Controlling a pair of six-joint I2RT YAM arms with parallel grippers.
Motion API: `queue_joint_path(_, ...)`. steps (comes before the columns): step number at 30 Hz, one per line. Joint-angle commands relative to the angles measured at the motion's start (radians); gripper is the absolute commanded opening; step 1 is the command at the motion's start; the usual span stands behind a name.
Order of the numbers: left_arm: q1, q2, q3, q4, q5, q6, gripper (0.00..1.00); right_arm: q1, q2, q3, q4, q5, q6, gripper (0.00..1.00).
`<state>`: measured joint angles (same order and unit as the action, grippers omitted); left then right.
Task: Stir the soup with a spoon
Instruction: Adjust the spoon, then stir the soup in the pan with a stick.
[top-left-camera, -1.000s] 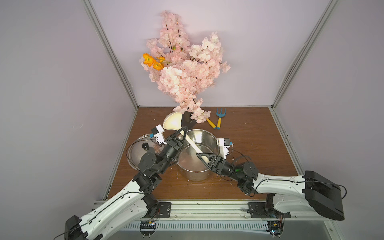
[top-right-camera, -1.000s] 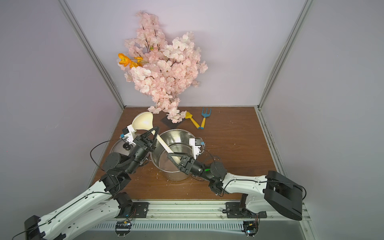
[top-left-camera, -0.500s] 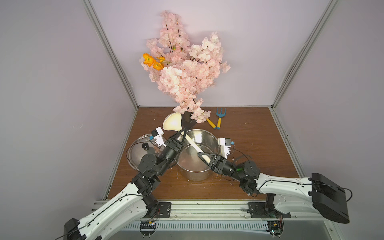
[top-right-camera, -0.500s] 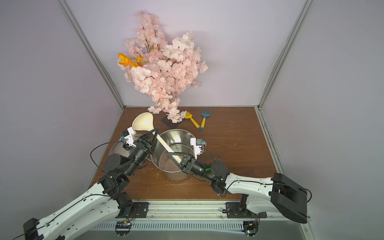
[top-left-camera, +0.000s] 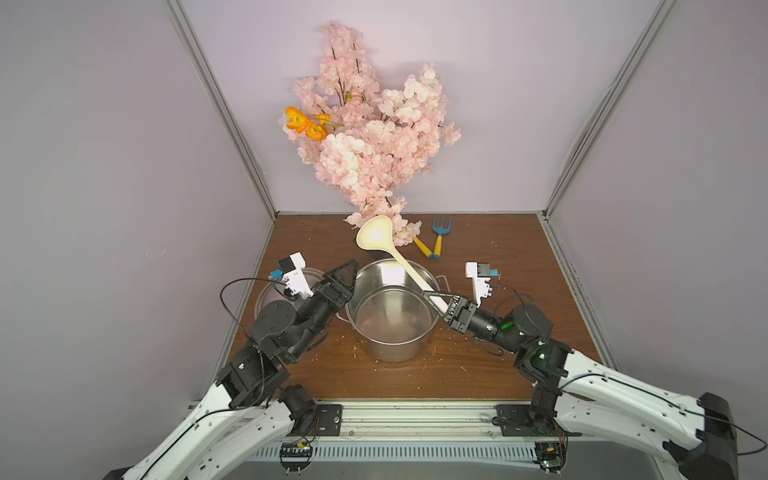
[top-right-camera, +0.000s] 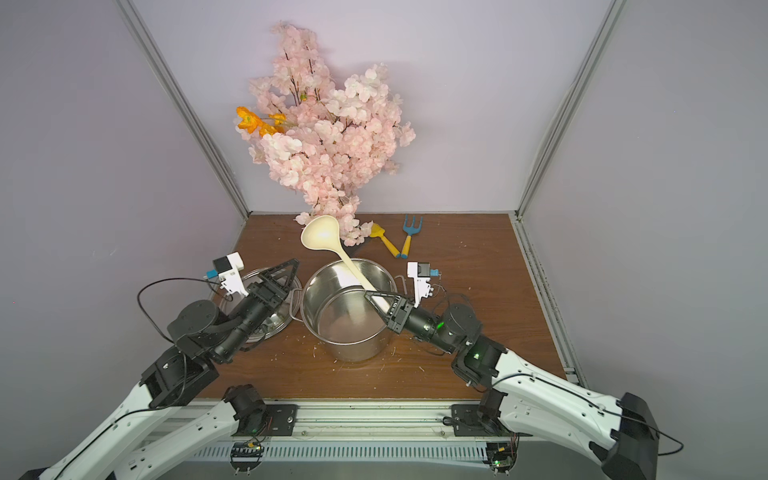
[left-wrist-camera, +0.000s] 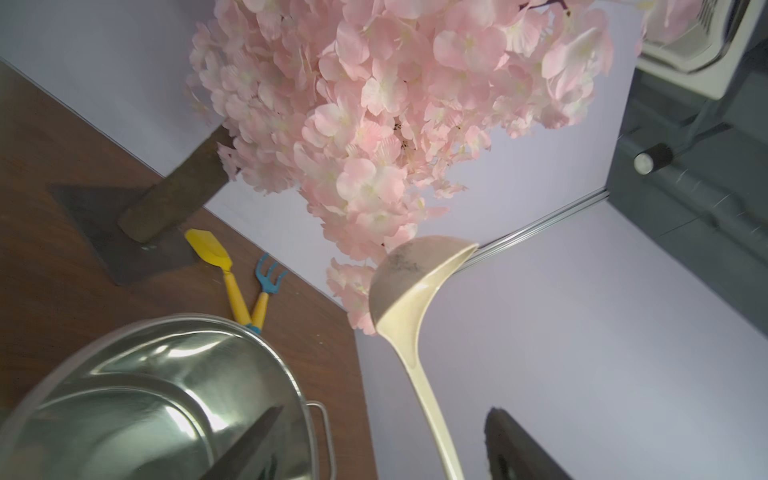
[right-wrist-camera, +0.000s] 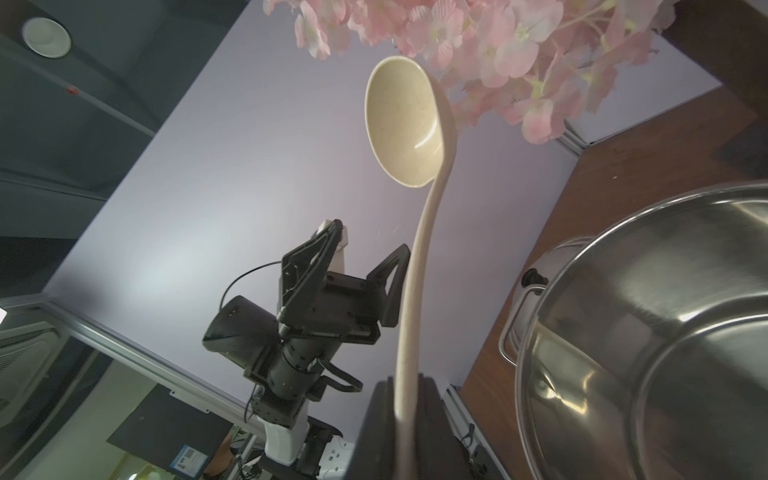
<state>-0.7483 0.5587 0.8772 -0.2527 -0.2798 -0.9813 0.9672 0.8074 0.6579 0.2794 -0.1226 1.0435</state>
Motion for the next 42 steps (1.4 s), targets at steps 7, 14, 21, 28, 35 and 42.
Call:
queue_joint_path(7, -0.002, 0.004, 0.144, -0.443, -0.144, 0.221, 0.87, -0.009, 0.006, 0.283, -0.806, 0.003, -0.280, 0.00)
queue_joint_path(14, 0.000, 0.064, 0.070, -0.464, -0.132, 0.224, 0.86, -0.008, 0.081, 0.398, -1.064, 0.118, -0.410, 0.00)
queue_joint_path(21, 0.135, 0.145, 0.009, -0.466, 0.058, 0.229, 0.82, -0.009, 0.263, 0.548, -1.154, 0.212, -0.503, 0.00)
queue_joint_path(28, 0.284, 0.151, -0.043, -0.465, 0.184, 0.274, 0.73, -0.022, 0.409, 0.679, -1.195, 0.234, -0.574, 0.00)
queue_joint_path(35, 0.316, 0.177, -0.060, -0.457, 0.221, 0.325, 0.56, -0.065, 0.550, 0.782, -1.260, 0.243, -0.650, 0.00)
queue_joint_path(42, 0.317, 0.243, -0.074, -0.439, 0.235, 0.345, 0.39, -0.070, 0.667, 0.867, -1.300, 0.231, -0.688, 0.00)
